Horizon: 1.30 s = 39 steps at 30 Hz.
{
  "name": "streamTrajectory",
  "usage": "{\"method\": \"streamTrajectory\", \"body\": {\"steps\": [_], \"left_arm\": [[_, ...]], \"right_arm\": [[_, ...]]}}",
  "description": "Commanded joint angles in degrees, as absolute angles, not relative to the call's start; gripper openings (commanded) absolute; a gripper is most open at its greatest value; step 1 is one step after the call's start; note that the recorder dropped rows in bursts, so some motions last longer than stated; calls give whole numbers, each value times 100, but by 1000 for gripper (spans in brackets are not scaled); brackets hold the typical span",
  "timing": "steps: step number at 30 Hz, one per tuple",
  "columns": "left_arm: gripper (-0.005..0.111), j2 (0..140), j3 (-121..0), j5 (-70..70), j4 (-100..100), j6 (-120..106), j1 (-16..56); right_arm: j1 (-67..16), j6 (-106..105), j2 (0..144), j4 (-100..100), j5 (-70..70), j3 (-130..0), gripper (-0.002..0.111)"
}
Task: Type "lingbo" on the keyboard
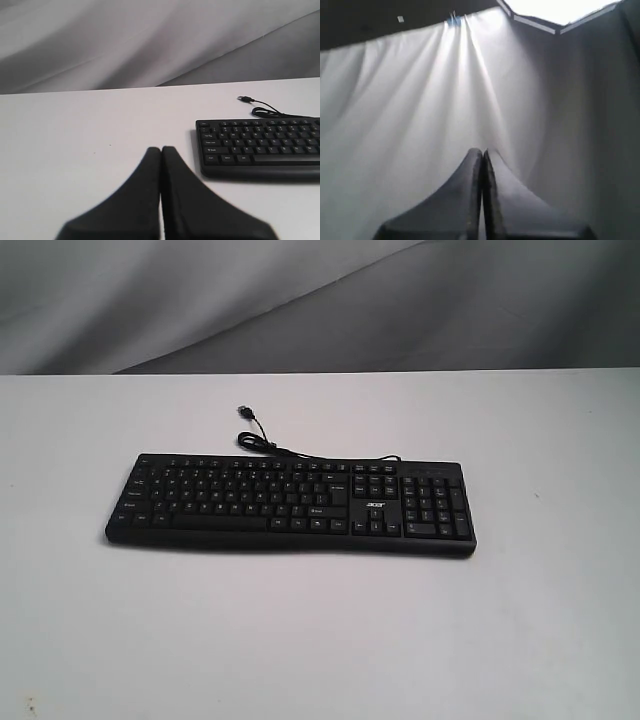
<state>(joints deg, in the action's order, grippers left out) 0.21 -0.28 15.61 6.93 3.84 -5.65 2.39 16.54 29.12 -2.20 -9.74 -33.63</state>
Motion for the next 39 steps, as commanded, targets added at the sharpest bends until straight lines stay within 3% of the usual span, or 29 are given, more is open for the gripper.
{"method": "streamTrajectory", "body": {"steps": [1, 8, 11, 15, 22, 27, 33, 39], "left_arm": [[1, 0, 0, 1521, 671, 396, -571], [1, 0, 0, 1521, 671, 396, -571], [1, 0, 0, 1521, 671, 396, -571], [1, 0, 0, 1521, 671, 396, -571], [1, 0, 0, 1521, 671, 396, -571], [1, 0, 0, 1521, 671, 396, -571], [1, 0, 0, 1521, 671, 396, -571], [1, 0, 0, 1521, 671, 396, -571]], "right_arm": [[269, 1296, 5113, -443, 1196, -5426, 0], [-29, -2524, 8217, 1653, 3719, -7966, 0], [-232, -4880, 9220, 3134, 4405, -8385, 0], [-818, -6384, 10304, 3899, 4591, -8435, 0], [-2490, -6786, 11581, 3886, 3801, -8464, 0], [-3324, -6755, 12076, 3748, 3957, -8987, 0], [-3459, -6213, 12680, 3507, 4362, -9981, 0], [-3424, -5992, 13026, 2992, 4308, -10193, 0]]}}
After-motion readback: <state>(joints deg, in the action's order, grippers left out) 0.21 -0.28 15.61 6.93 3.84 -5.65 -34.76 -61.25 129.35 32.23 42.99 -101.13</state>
